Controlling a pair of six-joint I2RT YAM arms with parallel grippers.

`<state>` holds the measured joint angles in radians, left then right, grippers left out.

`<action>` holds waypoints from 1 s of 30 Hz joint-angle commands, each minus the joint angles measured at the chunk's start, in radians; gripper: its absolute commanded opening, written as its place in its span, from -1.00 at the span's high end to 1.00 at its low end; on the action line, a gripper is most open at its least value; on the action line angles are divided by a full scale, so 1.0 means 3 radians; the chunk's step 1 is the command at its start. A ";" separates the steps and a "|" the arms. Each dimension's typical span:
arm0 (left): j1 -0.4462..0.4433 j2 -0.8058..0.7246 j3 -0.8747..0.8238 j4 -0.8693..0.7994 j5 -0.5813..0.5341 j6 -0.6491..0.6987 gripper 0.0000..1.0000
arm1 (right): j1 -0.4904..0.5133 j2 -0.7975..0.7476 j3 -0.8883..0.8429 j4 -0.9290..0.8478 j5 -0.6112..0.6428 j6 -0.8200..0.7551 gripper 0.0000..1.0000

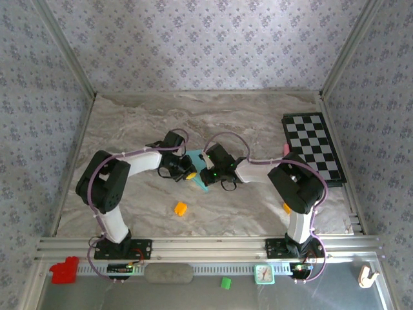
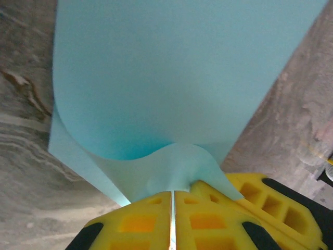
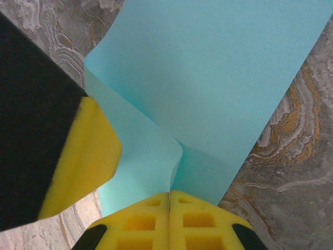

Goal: Fold a paper plane with a square sheet of paper (pick it up from the middle)

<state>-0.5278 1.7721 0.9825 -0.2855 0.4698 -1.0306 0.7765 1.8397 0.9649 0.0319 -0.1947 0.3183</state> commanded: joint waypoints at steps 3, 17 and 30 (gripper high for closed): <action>-0.0003 0.0079 -0.0048 -0.0109 -0.0168 0.0081 0.79 | -0.0016 0.0142 0.0008 -0.0275 0.0029 0.0033 0.96; 0.0028 0.0199 -0.0147 -0.0089 -0.0210 0.0076 0.81 | -0.0040 0.0018 0.0136 -0.0359 -0.0115 0.0118 0.86; 0.0033 0.0213 -0.0207 -0.0132 -0.0306 0.0015 0.86 | -0.0200 -0.0456 0.0282 -0.0721 -0.0416 0.0396 0.30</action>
<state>-0.5232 1.7969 0.9627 -0.2661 0.4496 -1.0195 0.7227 1.7153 1.0370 -0.1230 -0.2615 0.4049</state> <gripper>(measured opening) 0.075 0.353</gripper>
